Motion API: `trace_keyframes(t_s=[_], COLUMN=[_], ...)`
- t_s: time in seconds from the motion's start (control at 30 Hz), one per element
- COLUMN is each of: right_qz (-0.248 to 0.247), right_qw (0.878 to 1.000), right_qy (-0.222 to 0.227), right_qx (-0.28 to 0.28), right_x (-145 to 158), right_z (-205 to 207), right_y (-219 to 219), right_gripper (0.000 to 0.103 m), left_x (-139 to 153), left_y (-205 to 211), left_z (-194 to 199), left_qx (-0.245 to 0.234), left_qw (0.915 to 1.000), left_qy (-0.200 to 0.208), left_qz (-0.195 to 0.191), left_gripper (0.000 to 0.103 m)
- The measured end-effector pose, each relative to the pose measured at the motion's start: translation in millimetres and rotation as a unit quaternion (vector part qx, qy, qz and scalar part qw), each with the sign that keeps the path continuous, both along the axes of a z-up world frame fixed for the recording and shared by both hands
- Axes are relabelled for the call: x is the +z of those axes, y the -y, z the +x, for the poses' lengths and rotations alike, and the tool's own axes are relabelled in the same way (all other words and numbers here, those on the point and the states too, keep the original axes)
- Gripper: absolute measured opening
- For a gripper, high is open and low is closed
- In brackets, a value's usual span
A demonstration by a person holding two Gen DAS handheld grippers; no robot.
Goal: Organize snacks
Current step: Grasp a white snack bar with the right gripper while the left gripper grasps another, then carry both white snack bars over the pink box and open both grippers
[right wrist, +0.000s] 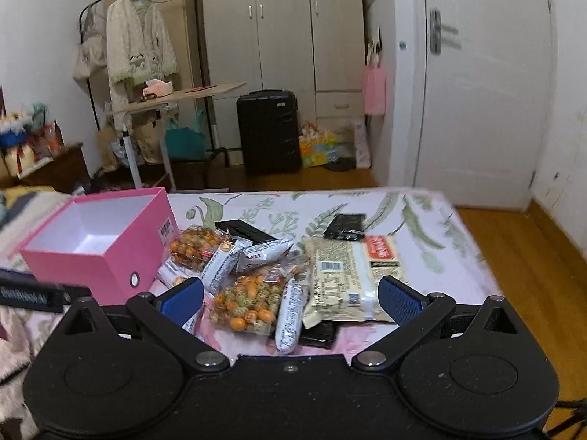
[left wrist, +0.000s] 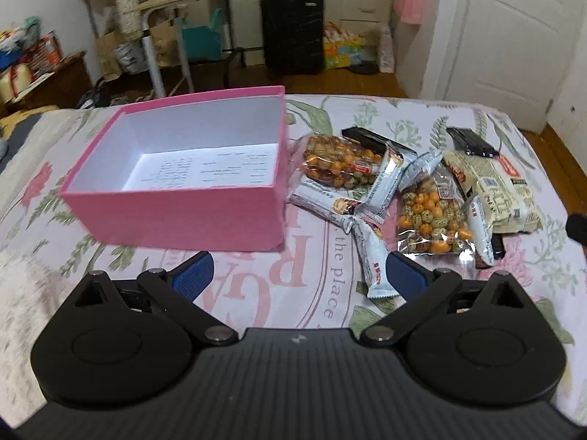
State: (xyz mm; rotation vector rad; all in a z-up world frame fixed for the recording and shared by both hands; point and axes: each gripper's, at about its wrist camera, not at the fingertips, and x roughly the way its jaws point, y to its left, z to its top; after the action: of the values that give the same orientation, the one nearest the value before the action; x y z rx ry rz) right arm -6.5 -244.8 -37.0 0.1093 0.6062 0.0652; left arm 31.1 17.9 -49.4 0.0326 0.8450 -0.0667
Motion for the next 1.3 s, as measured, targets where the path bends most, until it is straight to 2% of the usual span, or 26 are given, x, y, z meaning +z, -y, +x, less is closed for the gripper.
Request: trace_keyframes(t_s=[0.17,0.3,0.37,0.47,0.53,0.6,0.67,0.7,0.77,0.83,1.3], right_qz=[0.065,0.105,0.115,0.135,0.149,0.179,0.188,0.178,0.171,0.166,0.129], right_qw=[0.996,0.989,0.986,0.980,0.978,0.974,0.972,0.975,0.976,0.977,0.983], right_qy=[-0.061,-0.106,-0.123,-0.143,-0.147,-0.143,-0.139,-0.136,-0.131,-0.131,-0.129], right_qx=[0.010,-0.001,-0.004,-0.010,-0.011,-0.006,-0.006,-0.006,-0.008,-0.011,-0.010], right_x=[-40.9,-76.3,-91.5,-109.1,-117.5,-121.7,-120.0,-117.8,-113.6,-109.7,-80.8], right_z=[37.1,63.1,70.9,76.1,77.3,75.8,73.9,72.8,70.7,68.7,45.5], right_y=[13.2,19.2,18.4,20.0,20.8,22.8,23.2,21.4,20.9,21.2,14.7], right_gripper=[0.084,0.072,0.067,0.061,0.054,0.039,0.033,0.031,0.028,0.027,0.027], left_x=[-26.3,-52.6,-64.4,-82.3,-95.8,-106.8,-107.5,-106.9,-104.6,-103.1,-82.0], left_y=[19.5,44.3,52.3,53.8,49.4,43.7,39.0,39.4,41.2,42.7,24.1], left_z=[33.6,59.6,68.1,75.7,80.6,83.4,79.8,78.5,76.7,75.5,60.8], left_qx=[-0.036,-0.077,-0.081,-0.059,-0.049,-0.044,-0.049,-0.059,-0.075,-0.081,-0.084], left_qw=[0.9987,0.9957,0.9953,0.9968,0.9956,0.9926,0.9902,0.9891,0.9873,0.9856,0.9840], left_qy=[-0.030,-0.049,-0.051,-0.051,-0.072,-0.089,-0.087,-0.087,-0.090,-0.097,-0.106], left_qz=[-0.019,-0.013,-0.013,-0.018,-0.036,-0.070,-0.098,-0.103,-0.108,-0.112,-0.115], left_gripper=[0.100,0.091,0.091,0.088,0.062,0.059,0.046,0.036,0.024,0.022,0.020])
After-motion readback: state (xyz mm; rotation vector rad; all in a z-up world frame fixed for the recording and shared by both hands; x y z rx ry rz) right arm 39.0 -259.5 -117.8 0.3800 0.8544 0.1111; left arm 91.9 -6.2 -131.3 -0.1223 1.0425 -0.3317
